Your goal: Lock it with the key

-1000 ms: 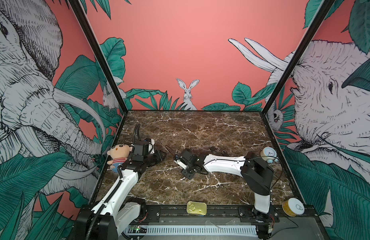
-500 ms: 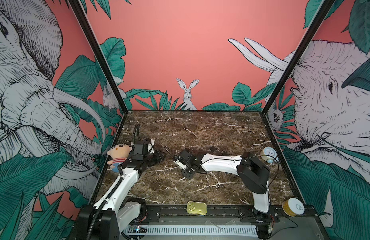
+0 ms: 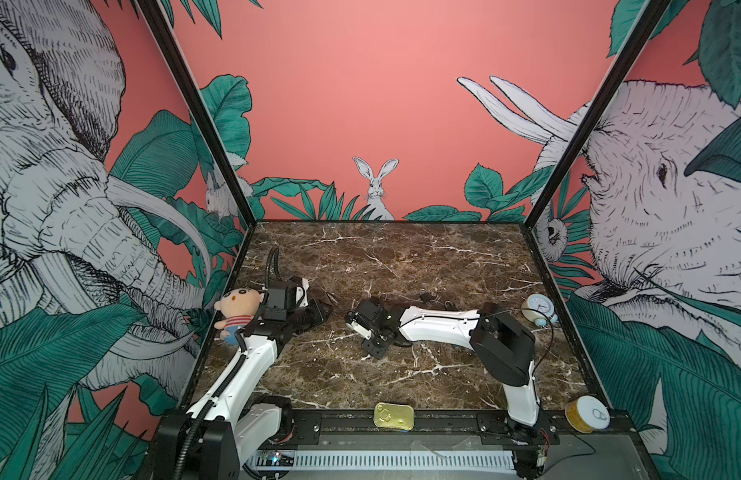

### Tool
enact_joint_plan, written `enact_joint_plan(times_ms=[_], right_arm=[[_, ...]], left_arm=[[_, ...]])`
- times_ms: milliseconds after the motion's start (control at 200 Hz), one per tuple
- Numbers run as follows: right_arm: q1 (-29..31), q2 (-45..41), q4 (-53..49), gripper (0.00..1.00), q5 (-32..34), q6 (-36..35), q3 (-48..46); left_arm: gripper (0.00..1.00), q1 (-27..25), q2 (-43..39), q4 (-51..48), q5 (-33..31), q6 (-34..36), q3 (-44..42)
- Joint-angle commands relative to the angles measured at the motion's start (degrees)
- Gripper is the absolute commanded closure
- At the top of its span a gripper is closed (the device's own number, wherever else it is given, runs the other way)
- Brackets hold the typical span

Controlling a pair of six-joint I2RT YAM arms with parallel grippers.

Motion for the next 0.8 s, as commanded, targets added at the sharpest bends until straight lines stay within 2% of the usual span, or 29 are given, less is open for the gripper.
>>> enact_joint_plan(times_ms=[0, 125, 430, 780, 795], right_arm=[[0.28, 1.9, -1.57, 0.58, -0.47, -0.16, 1.02], [0.21, 2.6, -2.98, 0.59, 0.54, -0.14, 1.85], [0.22, -1.11, -1.38, 0.77, 1.21, 0.89, -0.01], [0.14, -11.44, 0.17, 0.78, 0.6, 2.05, -1.59], [0.13, -11.76, 0.17, 0.78, 0.55, 2.04, -1.61]], left_arm=[[0.67, 0.55, -1.11, 0.59, 0.66, 0.68, -0.61], [0.67, 0.55, -1.24, 0.34, 0.59, 0.67, -0.49], [0.67, 0.54, -1.36, 0.31, 2.35, 1.09, 0.25], [0.65, 0.1, -0.96, 2.83, 8.94, -0.06, -0.75], [0.65, 0.03, -0.68, 2.81, 10.72, 0.03, -0.83]])
